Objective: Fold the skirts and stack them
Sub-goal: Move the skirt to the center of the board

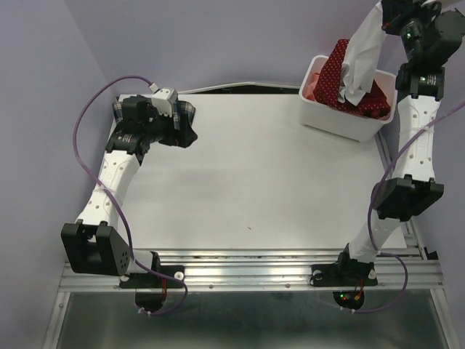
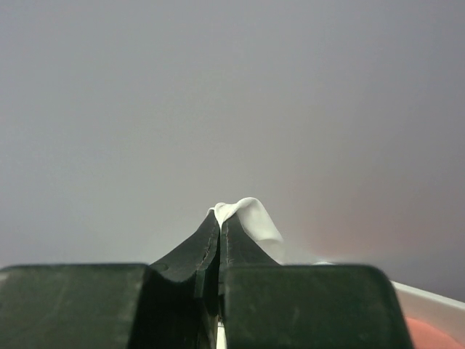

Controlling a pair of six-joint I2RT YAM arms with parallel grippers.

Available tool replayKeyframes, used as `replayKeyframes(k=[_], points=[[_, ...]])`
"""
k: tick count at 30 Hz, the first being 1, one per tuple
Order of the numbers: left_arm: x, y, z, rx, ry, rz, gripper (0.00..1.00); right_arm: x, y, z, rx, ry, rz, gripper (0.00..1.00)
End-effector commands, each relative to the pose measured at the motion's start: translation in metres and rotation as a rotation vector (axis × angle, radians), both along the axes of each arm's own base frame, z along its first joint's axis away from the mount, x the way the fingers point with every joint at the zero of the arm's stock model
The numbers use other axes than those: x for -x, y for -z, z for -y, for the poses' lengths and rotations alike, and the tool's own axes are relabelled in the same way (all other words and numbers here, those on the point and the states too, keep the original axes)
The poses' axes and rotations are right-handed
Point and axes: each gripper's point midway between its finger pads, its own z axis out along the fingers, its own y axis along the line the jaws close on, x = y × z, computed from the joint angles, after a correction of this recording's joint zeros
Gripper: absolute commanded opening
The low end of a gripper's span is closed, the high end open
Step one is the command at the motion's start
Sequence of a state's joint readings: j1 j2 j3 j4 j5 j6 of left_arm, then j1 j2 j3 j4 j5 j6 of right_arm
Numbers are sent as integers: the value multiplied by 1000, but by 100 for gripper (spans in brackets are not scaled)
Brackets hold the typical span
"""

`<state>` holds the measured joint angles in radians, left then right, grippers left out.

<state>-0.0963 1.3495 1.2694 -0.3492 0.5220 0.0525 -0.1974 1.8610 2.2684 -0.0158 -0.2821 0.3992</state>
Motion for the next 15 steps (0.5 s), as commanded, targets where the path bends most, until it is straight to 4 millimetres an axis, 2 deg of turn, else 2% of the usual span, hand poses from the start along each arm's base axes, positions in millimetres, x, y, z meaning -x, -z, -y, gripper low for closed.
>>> replayKeyframes(k=[1,3,4,5,8,11,13,14,15], points=[[1,-31,3,31,18,93,99,134,-145,-38,14,-112,391,1],[2,-35,4,35,18,100,99,165,-167,-48,13,-148,465,1],[2,-36,4,36,18,102,99,191,-180,-57,27,-176,511,1],[3,-38,4,39,16,108,99,206,-189,-63,28,-205,549,1],[3,-45,3,45,13,128,99,244,-203,-81,27,-291,599,1],[4,-50,2,51,9,145,99,262,-203,-96,8,-393,587,1],[5,-52,1,53,7,153,99,255,-190,-104,-1,-458,525,1],[5,-53,1,52,6,157,99,259,-186,-108,-23,-492,500,1],[6,-52,1,51,9,157,99,242,-167,-109,-32,-521,431,1]])
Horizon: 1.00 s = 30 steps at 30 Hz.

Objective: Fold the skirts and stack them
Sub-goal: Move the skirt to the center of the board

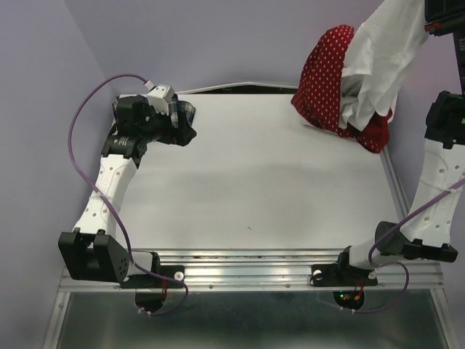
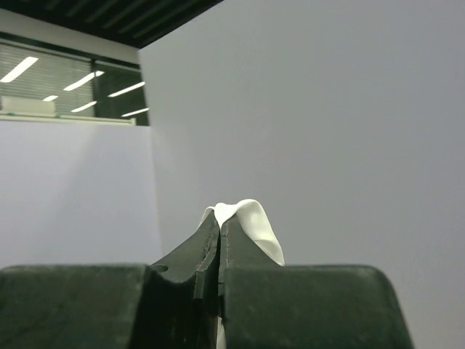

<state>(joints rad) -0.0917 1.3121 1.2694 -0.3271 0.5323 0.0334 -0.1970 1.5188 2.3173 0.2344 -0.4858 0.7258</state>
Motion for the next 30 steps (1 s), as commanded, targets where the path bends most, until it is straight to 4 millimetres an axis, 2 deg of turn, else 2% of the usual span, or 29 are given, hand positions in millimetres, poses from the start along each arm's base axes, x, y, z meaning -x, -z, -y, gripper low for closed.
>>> replayKeyframes(k=[1,2,3,4,5,6,7,8,10,11,12,13,15,16,17,18,19,20,21,22,23,24,25,26,27,28,30], points=[[3,-33,0,24,15,108,99,-12,34,-19,26,-183,-129,1],[4,-33,0,23,17,111,98,-20,47,-19,27,-196,-173,1],[4,-32,0,20,19,115,99,-19,58,-22,34,-204,-210,1],[5,-27,-1,10,24,111,99,-46,98,-20,29,-221,-332,1],[6,-26,-1,4,25,118,99,-61,127,-17,40,-208,-414,1],[6,-24,-2,-6,25,123,98,-70,154,-16,53,-197,-478,1],[7,-17,-3,-16,25,113,99,-68,180,-19,87,-195,-532,1],[8,-15,-5,-35,29,121,99,-95,259,-11,112,-159,-708,1],[11,-5,-6,-55,38,112,99,-104,338,-3,154,-111,-873,1],[11,-1,-8,-74,43,114,99,-112,410,5,231,-62,-983,1],[12,3,-8,-84,50,111,99,-111,453,10,253,-51,-1092,1],[13,9,-8,-93,59,103,99,-123,504,25,254,13,-1217,1],[12,21,-9,-114,75,87,99,-129,578,39,324,56,-1379,1],[13,27,-8,-121,81,76,99,-135,604,49,339,91,-1447,6],[12,33,-8,-130,89,66,99,-140,655,51,370,49,-1564,17],[12,38,-9,-149,101,70,99,-143,661,52,373,21,-1640,36],[15,43,-7,-159,115,67,99,-145,691,53,364,-13,-1733,43],[17,45,-5,-169,130,73,99,-148,693,55,390,-20,-1744,48],[20,47,-3,-179,144,77,99,-148,691,55,390,-27,-1764,57],[23,51,-2,-206,170,92,98,-155,682,57,405,-16,-1736,63],[30,58,4,-223,195,93,99,-153,670,56,425,-20,-1714,74],[33,61,7,-239,213,98,99,-155,666,57,436,-20,-1704,77],[38,69,10,-254,231,94,99,-160,643,58,457,-3,-1652,80],[42,71,15,-257,248,98,99,-153,628,57,493,-8,-1634,84],[44,73,17,-253,253,96,99,-151,617,58,514,0,-1616,85],[47,78,20,-241,260,83,99,-154,596,54,551,13,-1574,85],[48,79,25,-191,252,70,98,-142,579,46,663,14,-1536,84]])
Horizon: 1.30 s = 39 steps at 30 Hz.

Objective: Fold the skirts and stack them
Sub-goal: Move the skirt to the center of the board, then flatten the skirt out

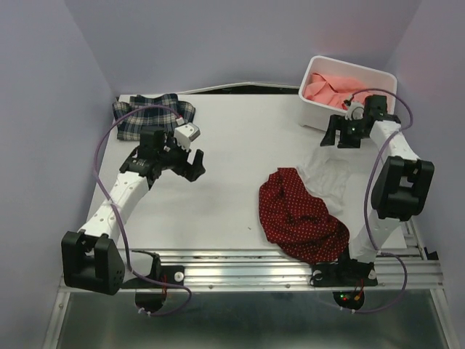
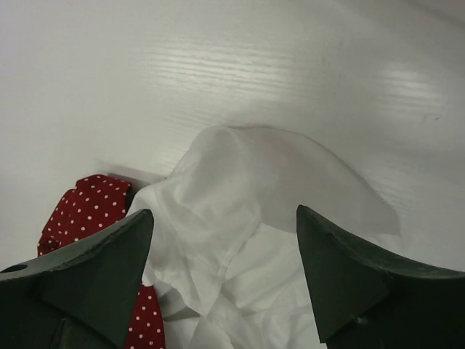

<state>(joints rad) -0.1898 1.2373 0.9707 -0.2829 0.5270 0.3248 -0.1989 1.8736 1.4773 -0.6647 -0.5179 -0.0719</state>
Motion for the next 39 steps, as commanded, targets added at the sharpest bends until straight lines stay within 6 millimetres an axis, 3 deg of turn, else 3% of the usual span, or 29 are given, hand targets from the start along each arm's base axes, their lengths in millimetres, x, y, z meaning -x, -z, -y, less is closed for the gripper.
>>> replayKeyframes(k=[1,2,5,6,8,11,12,15,16,23,28,30,34,37,39], points=[[1,-13,9,54,21,62,99,9,-91,-10,192,-178,202,84],[2,-11,12,71,24,49,98,17,-98,-32,215,-260,218,84],[2,-12,17,132,22,9,98,54,-108,-68,301,-471,233,83],[2,-12,17,163,20,-16,98,76,-99,-95,312,-602,209,83],[1,-14,17,206,25,-46,98,106,-98,-125,336,-758,215,83],[-3,-17,5,236,-1,-75,99,142,-82,-150,331,-923,174,83],[-5,-18,2,238,-8,-75,98,162,-79,-169,333,-1012,175,81],[-10,-18,-11,229,-39,-76,99,197,-53,-187,398,-1161,150,77],[-11,-20,-14,225,-45,-71,98,220,-36,-197,439,-1252,121,77],[-11,-12,-34,204,-95,-101,98,288,7,-211,519,-1543,25,76],[-7,-10,-38,200,-107,-111,98,314,29,-223,537,-1620,-18,78],[-7,-12,-41,192,-117,-104,99,315,38,-229,557,-1614,-9,78],[-6,-16,-46,174,-127,-83,98,310,63,-223,660,-1601,-6,72],[-5,-18,-48,171,-131,-77,98,307,68,-227,665,-1597,-1,56],[-6,-18,-48,172,-134,-81,98,301,65,-238,651,-1598,49,37]])
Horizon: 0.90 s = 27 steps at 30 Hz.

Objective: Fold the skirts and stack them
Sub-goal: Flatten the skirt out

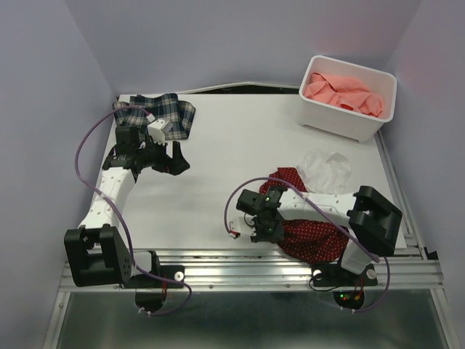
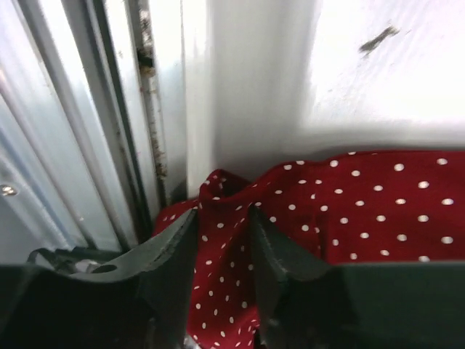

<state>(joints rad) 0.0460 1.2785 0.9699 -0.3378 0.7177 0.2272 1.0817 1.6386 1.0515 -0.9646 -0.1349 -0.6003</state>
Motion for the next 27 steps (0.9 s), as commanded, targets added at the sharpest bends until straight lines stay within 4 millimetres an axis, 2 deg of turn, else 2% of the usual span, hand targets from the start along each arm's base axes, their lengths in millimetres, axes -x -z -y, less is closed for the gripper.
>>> replayKeyframes(k=[1,2,4,5,8,9,11,12,14,15,16,18,19,20,21,22,23,24,26,27], points=[[-4,-27,-2,-11,4,82,99,-21,-7,-28,-96,-2,97,12],[-4,-28,-3,-8,-2,81,98,-32,-21,-45,-152,-11,142,1],[-5,-31,-4,-4,-9,86,98,-40,-43,-65,-227,-17,167,1],[-6,-33,-4,-2,-17,90,98,-49,-74,-91,-336,-13,197,1],[-8,-38,-5,0,-23,99,98,-61,-132,-131,-511,-9,239,1],[-9,-39,-6,-2,-29,103,98,-71,-171,-152,-616,-8,291,1],[-11,-43,-7,-2,-35,109,98,-78,-209,-167,-710,15,329,1],[-12,-44,-7,1,-38,111,98,-85,-244,-175,-798,42,361,1],[-12,-45,-7,1,-36,116,98,-92,-269,-173,-856,78,376,1],[-12,-44,-7,0,-34,117,98,-95,-285,-163,-890,99,392,1],[-12,-44,-7,-3,-33,118,98,-96,-291,-155,-902,108,405,1],[-11,-40,-9,-17,-29,118,98,-98,-271,-131,-850,124,420,1],[-11,-39,-10,-23,-26,120,98,-93,-277,-111,-859,124,449,1],[-9,-34,-10,-28,-23,113,98,-91,-229,-88,-751,132,423,1],[-8,-31,-10,-39,-13,116,98,-88,-209,-71,-692,104,447,1],[-7,-28,-11,-47,-8,116,98,-77,-202,-50,-683,87,469,1],[-3,-20,-11,-51,-2,102,98,-74,-178,-33,-631,89,472,1],[-2,-16,-11,-60,11,105,97,-62,-123,-11,-531,65,427,1],[2,-5,-10,-71,34,92,96,-54,-90,8,-493,59,438,1],[4,-1,-9,-88,57,93,95,-52,-56,22,-444,49,432,1]])
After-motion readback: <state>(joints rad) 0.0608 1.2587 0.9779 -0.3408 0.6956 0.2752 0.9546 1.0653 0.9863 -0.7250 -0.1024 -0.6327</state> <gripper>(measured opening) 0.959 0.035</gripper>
